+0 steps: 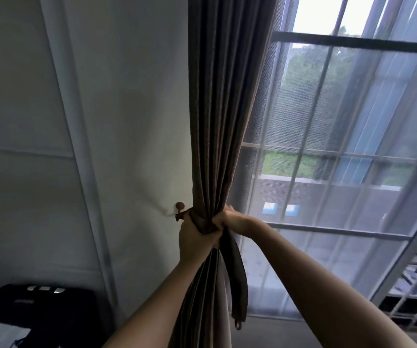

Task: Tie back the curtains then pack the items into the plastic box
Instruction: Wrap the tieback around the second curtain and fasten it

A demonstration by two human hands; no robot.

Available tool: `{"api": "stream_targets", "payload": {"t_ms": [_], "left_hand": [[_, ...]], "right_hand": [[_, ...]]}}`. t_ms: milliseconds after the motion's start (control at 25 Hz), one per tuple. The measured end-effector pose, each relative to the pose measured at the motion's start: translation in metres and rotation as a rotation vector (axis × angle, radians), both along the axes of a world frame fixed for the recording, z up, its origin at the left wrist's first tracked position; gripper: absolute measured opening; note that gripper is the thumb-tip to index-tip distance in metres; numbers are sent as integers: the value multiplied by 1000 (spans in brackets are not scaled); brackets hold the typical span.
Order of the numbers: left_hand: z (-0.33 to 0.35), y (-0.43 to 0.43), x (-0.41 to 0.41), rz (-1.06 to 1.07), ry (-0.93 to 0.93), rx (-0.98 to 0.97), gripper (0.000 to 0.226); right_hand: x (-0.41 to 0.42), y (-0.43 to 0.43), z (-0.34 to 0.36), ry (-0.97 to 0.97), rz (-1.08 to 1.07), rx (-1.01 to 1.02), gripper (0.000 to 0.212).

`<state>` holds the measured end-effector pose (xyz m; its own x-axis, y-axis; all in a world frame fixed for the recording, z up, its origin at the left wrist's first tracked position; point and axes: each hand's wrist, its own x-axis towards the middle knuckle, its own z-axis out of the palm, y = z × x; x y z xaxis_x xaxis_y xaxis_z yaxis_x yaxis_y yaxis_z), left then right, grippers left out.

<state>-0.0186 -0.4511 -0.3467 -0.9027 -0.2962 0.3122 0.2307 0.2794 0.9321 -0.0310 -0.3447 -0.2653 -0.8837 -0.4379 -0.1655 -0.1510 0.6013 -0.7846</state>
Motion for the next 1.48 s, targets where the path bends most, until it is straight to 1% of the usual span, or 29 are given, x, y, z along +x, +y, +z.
{"api": "stream_targets", "payload": {"t_ms": [40,120,160,200,240,320,440,480,560,600,640,680,720,760,800,840,880,920,960,1000,1040,1120,1160,1240,1320,1360,1400,1440,1480], "left_hand": [[2,1,0,4,2,5,53],[5,0,0,29,-15,5,52],[5,-1,-2,53,-29,-4,52],[5,-1,-4,78,-39,-12,51],[3,-2,-6,106,-44,-16,47],[0,-6,-13,160,-31,-12,39],[-4,-10,-22,215,-14,-11,45],[-4,-10,-22,206,-10,-6,44],[-4,-9,-21,170,-2,6,39],[-4,-9,-21,162,0,7,39],[-4,-10,-23,165,-8,3,40],[-5,-12,-24,168,-12,-5,41],[-5,-14,-25,170,-26,-7,41],[-6,-16,-26,165,-33,-12,39],[-6,-17,-26,156,-36,-16,37],[-6,-18,-27,146,-29,-27,36],[-7,-18,-26,138,-21,-38,35],[-7,-19,-26,130,-10,-43,33],[-8,-19,-26,122,-3,-41,31],[-9,-20,-26,111,6,-38,28],[-9,-22,-27,101,9,-33,25],[-8,-27,-26,78,15,-21,21],[-8,-30,-25,61,16,-14,21],[-8,-36,-26,25,16,11,22],[-10,-42,-29,-17,28,25,25],[-11,-44,-30,-39,44,23,27],[-11,-44,-31,-59,65,19,28],[-12,-44,-31,-70,85,6,28],[-12,-43,-32,-77,101,-11,29]], "right_hand": [[-2,2,2,41,5,69,20],[-7,4,4,135,29,175,44],[-9,4,3,189,48,190,59],[-10,5,0,230,60,181,67],[-10,4,-2,245,63,170,70],[-12,2,-8,253,50,152,68],[-21,-1,-12,312,-19,128,50],[-25,1,-16,322,-54,93,49],[-31,11,-31,286,-73,57,58],[-35,16,-43,260,-49,95,64],[-37,20,-55,252,-17,186,69],[-38,22,-67,255,10,280,68],[-40,22,-77,269,17,348,61],[-44,20,-83,286,-16,386,49],[-47,18,-83,317,-79,398,37],[-51,14,-79,365,-172,409,29],[-54,10,-73,430,-277,388,27],[-55,6,-64,466,-375,323,26],[-57,2,-56,457,-443,212,24],[-56,-3,-49,383,-475,60,22],[-53,-8,-42,272,-460,-95,20],[-52,-16,-41,90,-376,-279,25],[-52,-18,-45,32,-341,-356,31],[-49,-18,-53,-103,-330,-580,44],[-42,-12,-57,-197,-235,-734,64],[-39,-9,-57,-186,-173,-722,72],[-36,-8,-53,-144,-95,-664,80],[-34,-7,-47,-80,-37,-577,90],[-35,-10,-43,6,-29,-450,100]]}}
